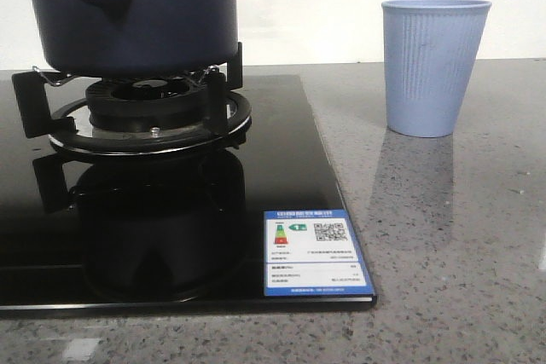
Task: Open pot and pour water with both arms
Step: 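Grasp the blue lid knob with the left gripper and lift the lid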
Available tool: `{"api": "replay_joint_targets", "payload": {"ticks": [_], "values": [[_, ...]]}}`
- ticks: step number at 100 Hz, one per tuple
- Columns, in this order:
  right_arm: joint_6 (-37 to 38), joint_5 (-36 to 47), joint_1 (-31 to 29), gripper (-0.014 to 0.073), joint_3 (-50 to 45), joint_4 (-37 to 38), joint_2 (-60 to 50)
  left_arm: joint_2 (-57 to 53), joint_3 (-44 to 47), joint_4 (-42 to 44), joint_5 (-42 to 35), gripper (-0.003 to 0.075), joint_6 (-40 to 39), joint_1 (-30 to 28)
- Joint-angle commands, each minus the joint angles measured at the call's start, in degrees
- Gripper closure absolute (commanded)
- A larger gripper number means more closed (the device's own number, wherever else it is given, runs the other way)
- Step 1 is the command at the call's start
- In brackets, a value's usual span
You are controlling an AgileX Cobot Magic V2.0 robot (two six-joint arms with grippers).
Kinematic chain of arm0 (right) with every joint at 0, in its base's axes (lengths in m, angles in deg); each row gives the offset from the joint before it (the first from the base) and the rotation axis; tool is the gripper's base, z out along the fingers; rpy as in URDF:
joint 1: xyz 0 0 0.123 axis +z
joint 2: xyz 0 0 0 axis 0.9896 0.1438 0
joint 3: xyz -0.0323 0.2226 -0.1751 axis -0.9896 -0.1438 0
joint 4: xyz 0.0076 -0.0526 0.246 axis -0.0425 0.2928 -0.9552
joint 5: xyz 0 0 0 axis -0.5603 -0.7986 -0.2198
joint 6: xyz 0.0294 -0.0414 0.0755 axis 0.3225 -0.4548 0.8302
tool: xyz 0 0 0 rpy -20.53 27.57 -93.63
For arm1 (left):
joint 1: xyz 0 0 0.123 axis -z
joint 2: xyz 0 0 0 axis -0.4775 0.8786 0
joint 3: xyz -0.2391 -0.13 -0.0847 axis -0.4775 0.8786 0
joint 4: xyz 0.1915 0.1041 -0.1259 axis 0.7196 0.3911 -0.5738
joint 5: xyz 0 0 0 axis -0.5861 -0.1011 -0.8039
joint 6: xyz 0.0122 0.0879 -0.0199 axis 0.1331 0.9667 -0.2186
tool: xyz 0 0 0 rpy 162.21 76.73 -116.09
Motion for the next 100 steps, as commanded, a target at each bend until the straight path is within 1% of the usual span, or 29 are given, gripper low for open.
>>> {"api": "replay_joint_targets", "payload": {"ticks": [1,3,6,11,15,18,19,20,21,22,24,27,30,33,37,48,57,61,75,80,90,95,100], "values": [[-0.7,3.6,0.4,0.0653,2.0,-0.5,0.8,1.7,-2.0,-1.6,-4.1,0.0542,0.3,0.5],[-0.7,3.5,0.6,0.0645,2.0,-0.5,0.8,1.8,-2.0,-1.7,-4.1,0.0515,0.3,0.5],[-1.0,3.5,0.7,0.0631,2.0,-0.5,0.8,2.3,-2.0,-1.8,-4.1,0.0443,0.3,0.5],[-1.8,3.5,1.2,0.058,2.0,-0.5,0.8,2.9,-2.0,-2.2,-4.1,0.0351,0.3,0.5],[-1.9,3.5,1.6,0.0494,2.0,-0.5,0.8,3.3,-2.0,-2.4,-4.1,0.03,0.3,0.5],[-1.9,3.5,1.9,0.0445,2.0,-0.5,0.8,3.8,-2.0,-2.7,-4.1,0.0283,0.3,0.5],[-1.9,3.6,2.0,0.0391,2.0,-0.5,0.8,3.8,-2.0,-2.7,-4.1,0.0282,0.3,0.5],[-1.9,3.6,2.0,0.0391,2.0,-0.5,0.8,4.1,-2.0,-2.9,-4.1,0.0282,0.3,0.5],[-1.9,3.7,2.2,0.0351,2.0,-0.5,0.8,4.1,-2.0,-2.9,-4.1,0.0282,0.3,0.5],[-1.9,3.7,2.3,0.033,2.0,-0.5,0.8,4.2,-2.0,-2.9,-4.1,0.0283,0.5,0.5],[-1.9,4.0,2.4,0.0248,2.0,-0.5,0.8,4.5,-2.0,-3.2,-4.1,0.0283,0.9,0.5],[-1.9,4.1,2.6,0.019,2.0,-0.5,0.8,5.1,-2.0,-4.2,-4.1,0.0289,2.0,0.5],[-1.9,4.2,2.6,0.0113,2.0,-0.5,0.8,5.5,-2.0,-5.5,-4.1,0.0295,3.6,0.5],[-2.0,4.3,2.6,0.0064,2.0,-0.5,0.8,5.9,-2.2,-7.3,-4.1,0.0302,6.2,0.5],[-2.0,4.5,2.6,0.0046,2.0,-0.5,0.8,6.7,-2.5,-10.8,-4.1,0.0313,9.3,0.5],[-2.0,5.7,2.6,0.0063,2.0,-0.6,0.8,9.7,-4.3,-21.3,-4.0,0.0323,21.0,0.5],[-2.0,6.5,2.6,0.0076,2.0,-0.8,0.8,12.9,-6.3,-26.4,-4.0,0.0323,27.4,0.5],[-2.0,6.5,2.6,0.0077,2.0,-1.0,0.8,14.7,-7.2,-27.7,-4.0,0.0323,28.6,0.5],[-2.0,6.2,2.6,0.0077,2.0,-1.2,0.8,21.3,-11.2,-28.8,-3.7,0.031,28.7,0.5],[-2.0,6.1,2.6,0.0077,2.0,-1.2,0.8,23.6,-13.0,-28.8,-3.3,0.0286,28.9,0.5],[-2.0,6.0,2.6,0.0077,2.0,-1.2,0.8,28.0,-16.4,-30.4,-1.4,0.0199,31.8,0.5],[-2.0,6.0,2.6,0.0077,2.0,-1.2,0.8,30.0,-18.1,-31.8,-0.1,0.018,33.4,0.5],[-2.0,6.0,2.6,0.0077,2.0,-1.2,0.8,32.0,-19.5,-33.2,0.7,0.0181,35.0,0.5]]}}
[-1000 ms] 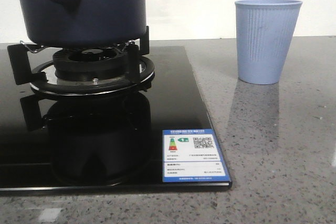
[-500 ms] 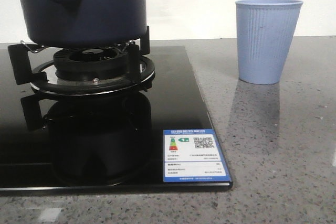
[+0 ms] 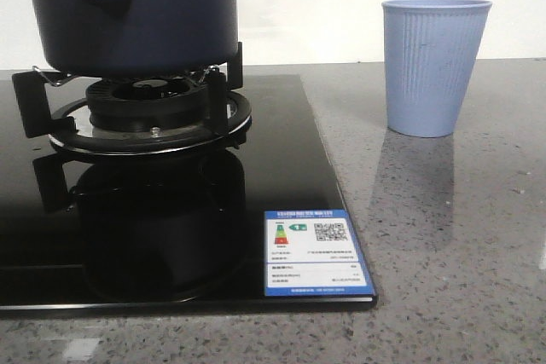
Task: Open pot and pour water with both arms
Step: 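Grasp the blue lid knob with the left gripper and lift the lid, then reach the right gripper to the light blue cup and grasp it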
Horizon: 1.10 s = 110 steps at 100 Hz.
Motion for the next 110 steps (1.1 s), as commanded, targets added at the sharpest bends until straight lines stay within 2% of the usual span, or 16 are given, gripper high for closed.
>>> {"api": "replay_joint_targets", "payload": {"ticks": [1,53,110], "values": [[-0.7,4.5,0.0,0.0077,2.0,-0.5,0.8,3.0,-4.7,-4.5,-0.1,0.0182,3.1,0.5],[-0.7,4.5,0.0,0.0077,2.0,-1.3,0.8,18.6,-15.0,-5.5,-1.9,0.0181,7.5,2.8],[-0.7,4.4,0.0,0.0077,2.0,-1.3,0.8,25.4,-18.9,-5.5,-3.3,0.0185,8.1,2.8]]}}
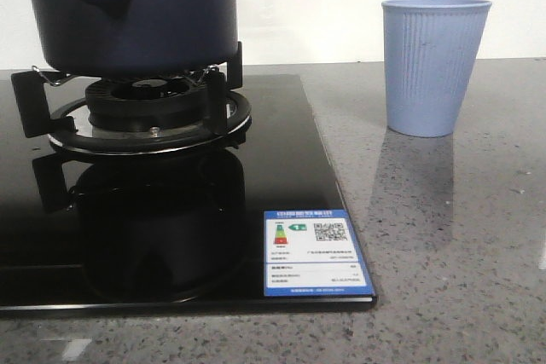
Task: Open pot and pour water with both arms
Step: 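Reach the right gripper to the light blue cup and grasp it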
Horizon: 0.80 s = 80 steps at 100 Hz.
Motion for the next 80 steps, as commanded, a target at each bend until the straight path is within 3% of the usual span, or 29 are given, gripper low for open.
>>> {"api": "replay_joint_targets", "payload": {"ticks": [1,34,80], "values": [[-0.6,4.4,0.0,0.0077,2.0,-0.5,0.8,-1.1,-2.1,-2.2,-1.6,0.0186,0.2,0.4],[-0.6,4.4,0.0,0.0077,2.0,-0.6,0.8,-0.9,-2.2,-2.2,-1.6,0.0314,0.3,0.4],[-0.6,4.6,0.0,0.0077,2.0,-0.6,0.8,-0.9,-3.3,-2.4,-1.9,0.0323,0.3,0.4]]}}
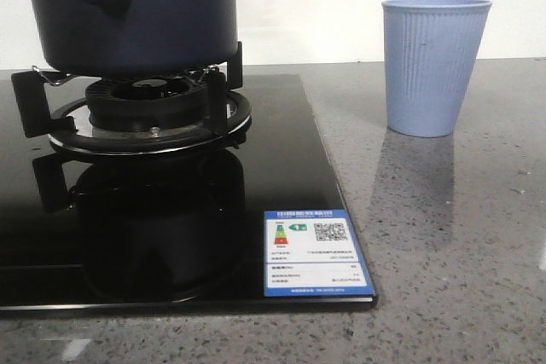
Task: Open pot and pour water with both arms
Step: 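Reach the right gripper to the light blue cup and grasp it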
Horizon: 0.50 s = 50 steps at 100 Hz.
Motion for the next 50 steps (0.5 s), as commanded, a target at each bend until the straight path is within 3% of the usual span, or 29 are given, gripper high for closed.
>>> {"api": "replay_joint_targets", "payload": {"ticks": [1,50], "values": [[-0.6,4.6,0.0,0.0077,2.0,-0.4,0.8,-1.6,-3.2,-2.5,-2.4,0.0323,0.2,0.4],[-0.7,9.7,0.0,0.0076,2.0,0.5,8.2,-1.6,-9.7,-4.0,-3.2,0.0323,0.2,0.4]]}}
